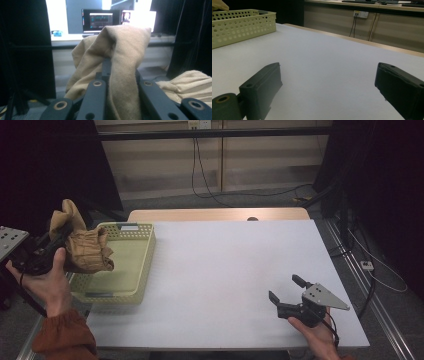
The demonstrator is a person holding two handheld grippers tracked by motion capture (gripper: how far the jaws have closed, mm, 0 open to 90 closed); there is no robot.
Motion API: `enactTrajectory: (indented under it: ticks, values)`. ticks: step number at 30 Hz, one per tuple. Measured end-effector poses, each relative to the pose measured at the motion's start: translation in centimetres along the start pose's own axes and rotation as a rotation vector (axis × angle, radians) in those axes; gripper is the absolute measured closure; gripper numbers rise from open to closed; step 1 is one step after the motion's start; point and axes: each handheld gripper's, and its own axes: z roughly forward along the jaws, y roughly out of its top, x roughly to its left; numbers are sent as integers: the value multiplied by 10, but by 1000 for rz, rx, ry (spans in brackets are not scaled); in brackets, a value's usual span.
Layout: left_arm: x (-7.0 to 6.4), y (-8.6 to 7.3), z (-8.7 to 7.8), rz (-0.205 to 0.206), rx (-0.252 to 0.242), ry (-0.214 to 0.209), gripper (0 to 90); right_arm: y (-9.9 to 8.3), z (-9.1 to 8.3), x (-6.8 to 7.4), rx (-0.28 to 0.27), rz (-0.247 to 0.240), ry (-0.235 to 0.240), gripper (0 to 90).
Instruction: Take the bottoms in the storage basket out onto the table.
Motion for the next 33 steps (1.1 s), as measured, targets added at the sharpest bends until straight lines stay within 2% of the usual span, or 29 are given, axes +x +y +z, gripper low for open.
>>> enactTrajectory:
  ticks: [8,16,19,23,29,33]
  values:
    - [-1,4,-8,-24,-72,12,825,0,0,0,1,3,-2,66]
    - [-10,12,-13,-7,-120,-17,823,0,0,0,0,2,0,65]
    - [-15,15,-14,6,-135,-24,824,0,0,0,0,3,0,63]
    - [-21,18,-15,3,-150,-36,824,0,0,0,0,3,2,63]
    - [-25,21,-15,-35,-168,-70,823,0,0,0,0,2,1,63]
    - [-29,21,-13,-37,-166,-84,823,0,0,0,0,2,4,62]
